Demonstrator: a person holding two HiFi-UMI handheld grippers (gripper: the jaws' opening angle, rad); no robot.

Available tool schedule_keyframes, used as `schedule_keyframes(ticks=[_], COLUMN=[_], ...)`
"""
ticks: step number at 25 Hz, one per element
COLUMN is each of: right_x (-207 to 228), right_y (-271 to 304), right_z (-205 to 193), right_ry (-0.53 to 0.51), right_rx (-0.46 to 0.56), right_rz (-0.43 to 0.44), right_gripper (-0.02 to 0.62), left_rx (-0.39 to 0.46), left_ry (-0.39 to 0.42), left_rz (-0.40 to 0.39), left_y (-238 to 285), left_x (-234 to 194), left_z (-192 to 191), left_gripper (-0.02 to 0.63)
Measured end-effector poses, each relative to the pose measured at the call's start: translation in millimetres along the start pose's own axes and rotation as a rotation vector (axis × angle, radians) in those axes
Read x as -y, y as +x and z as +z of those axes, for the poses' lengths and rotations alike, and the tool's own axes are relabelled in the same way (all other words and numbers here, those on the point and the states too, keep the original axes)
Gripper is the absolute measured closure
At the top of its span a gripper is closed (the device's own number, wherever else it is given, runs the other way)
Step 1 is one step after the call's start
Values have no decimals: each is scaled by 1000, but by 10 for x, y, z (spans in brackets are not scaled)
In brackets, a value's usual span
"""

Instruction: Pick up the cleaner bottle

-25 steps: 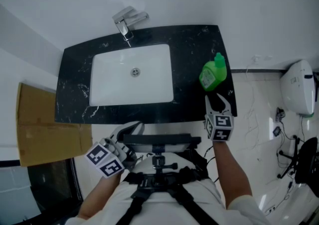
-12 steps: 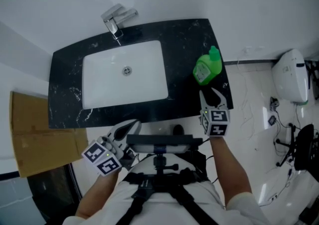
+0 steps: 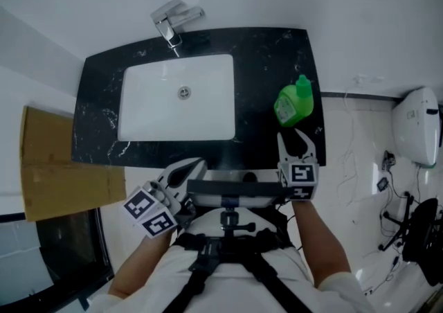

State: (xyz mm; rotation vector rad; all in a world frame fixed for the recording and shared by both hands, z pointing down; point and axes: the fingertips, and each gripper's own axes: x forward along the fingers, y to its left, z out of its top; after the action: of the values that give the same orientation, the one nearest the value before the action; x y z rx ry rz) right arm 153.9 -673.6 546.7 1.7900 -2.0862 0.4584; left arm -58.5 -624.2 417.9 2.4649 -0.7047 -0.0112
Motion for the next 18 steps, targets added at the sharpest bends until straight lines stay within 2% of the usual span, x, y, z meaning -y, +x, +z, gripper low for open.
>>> schedule_keyframes(ticks=[4,10,16,18], right_x=[-52,-48,18,72], right_y=[2,30,-9,-10], right_z=[-46,-55,27,26], right_ry=[-35,-92,36,64], right_rx=[13,26,-6,-5], right_rz=[3,-57,-89,-87], right_gripper=[452,445,442,415], left_rx=[-2,-17,-30,-31], left_ry=[-1,24,30,30], left_rz=[-15,-74,-93,-92], left_y=[23,9,-52,-64], left_x=[-41,-101,-200,-233], left_z=[30,179,234,255], left_gripper=[606,606,606,606])
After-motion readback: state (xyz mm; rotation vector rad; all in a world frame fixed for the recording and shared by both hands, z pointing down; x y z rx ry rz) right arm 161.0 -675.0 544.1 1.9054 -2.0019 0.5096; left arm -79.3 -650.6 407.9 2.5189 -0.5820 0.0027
